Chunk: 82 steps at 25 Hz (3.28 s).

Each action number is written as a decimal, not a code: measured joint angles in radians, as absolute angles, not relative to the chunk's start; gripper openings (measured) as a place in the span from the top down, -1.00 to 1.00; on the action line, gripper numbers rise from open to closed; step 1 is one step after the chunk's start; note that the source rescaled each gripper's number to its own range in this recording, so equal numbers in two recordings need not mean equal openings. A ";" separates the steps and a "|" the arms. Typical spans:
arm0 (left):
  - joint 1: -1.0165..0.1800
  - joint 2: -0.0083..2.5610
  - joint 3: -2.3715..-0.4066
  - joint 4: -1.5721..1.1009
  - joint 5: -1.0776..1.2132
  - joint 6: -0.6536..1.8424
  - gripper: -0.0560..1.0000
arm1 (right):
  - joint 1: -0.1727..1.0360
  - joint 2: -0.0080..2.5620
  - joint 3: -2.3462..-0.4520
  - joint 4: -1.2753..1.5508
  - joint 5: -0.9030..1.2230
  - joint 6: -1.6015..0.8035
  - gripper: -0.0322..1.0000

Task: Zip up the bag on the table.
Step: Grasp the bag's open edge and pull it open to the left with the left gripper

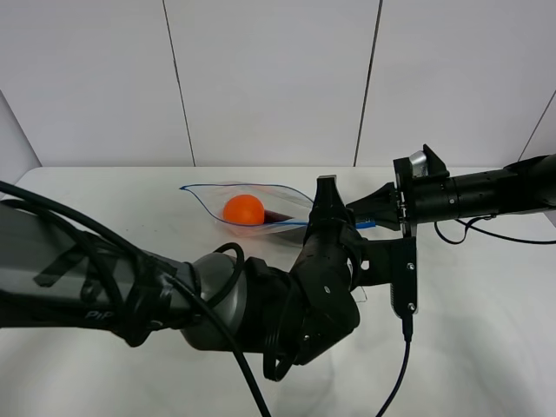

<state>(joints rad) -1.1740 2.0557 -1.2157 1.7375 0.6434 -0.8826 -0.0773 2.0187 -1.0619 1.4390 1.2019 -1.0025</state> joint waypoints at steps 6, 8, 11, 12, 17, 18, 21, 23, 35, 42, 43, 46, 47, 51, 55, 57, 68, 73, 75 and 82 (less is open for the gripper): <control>-1.156 2.056 -1.216 1.738 0.633 -0.883 0.26 | -0.077 2.019 -1.062 1.439 1.202 -1.003 0.94; -1.155 2.056 -1.216 1.738 0.633 -0.883 0.29 | -0.077 2.019 -1.062 1.439 1.202 -1.003 0.94; -1.155 2.056 -1.216 1.738 0.631 -0.883 0.41 | -0.077 2.019 -1.062 1.439 1.202 -1.003 0.94; -1.155 2.056 -1.216 1.738 0.629 -0.883 0.45 | -0.077 2.019 -1.062 1.439 1.202 -1.003 0.94; -1.155 2.056 -1.216 1.738 0.602 -0.882 0.51 | -0.077 2.019 -1.062 1.439 1.202 -1.003 0.94; -1.155 2.056 -1.216 1.738 0.600 -0.882 0.51 | -0.077 2.019 -1.062 1.439 1.202 -1.003 0.94; -1.156 2.056 -1.216 1.738 0.597 -0.882 0.51 | -0.077 2.019 -1.062 1.439 1.202 -1.003 0.94; -1.158 2.056 -1.216 1.738 0.594 -0.882 0.51 | -0.077 2.019 -1.062 1.439 1.202 -1.003 0.94; -1.159 2.056 -1.216 1.738 0.591 -0.878 0.89 | -0.077 2.019 -1.062 1.438 1.202 -1.003 0.94; -1.160 2.056 -1.211 1.742 0.620 -0.878 0.89 | -0.077 2.019 -1.062 1.438 1.202 -1.003 0.94; -1.162 2.056 -1.205 1.746 0.632 -0.874 0.89 | -0.077 2.019 -1.062 1.438 1.202 -1.003 0.94; -1.163 2.056 -1.193 1.754 0.658 -0.855 0.89 | -0.074 2.019 -1.062 1.439 1.202 -1.003 0.94; -1.163 2.056 -1.192 1.756 0.663 -0.853 0.89 | -0.074 2.019 -1.062 1.439 1.202 -1.003 0.94; -1.165 2.056 -1.186 1.760 0.685 -0.848 0.89 | -0.074 2.019 -1.062 1.439 1.202 -1.003 0.94; -1.166 2.056 -1.186 1.760 0.708 -0.804 0.89 | -0.074 2.019 -1.062 1.429 1.203 -1.003 0.94; -1.166 2.056 -1.186 1.753 0.721 -0.777 0.89 | -0.074 2.019 -1.062 1.420 1.203 -0.993 0.94; -1.154 2.056 -1.184 1.654 0.757 -0.685 0.89 | -0.074 2.018 -1.062 1.335 1.160 -0.956 0.94; -1.128 2.056 -1.184 1.590 0.768 -0.638 0.89 | -0.074 2.017 -1.062 1.324 1.132 -0.956 0.94; -1.113 2.056 -1.184 1.571 0.776 -0.619 0.89 | -0.074 2.017 -1.062 1.317 1.125 -0.956 0.94; -1.058 2.053 -1.184 1.551 0.791 -0.583 0.89 | -0.074 2.017 -1.062 1.304 1.091 -0.952 0.94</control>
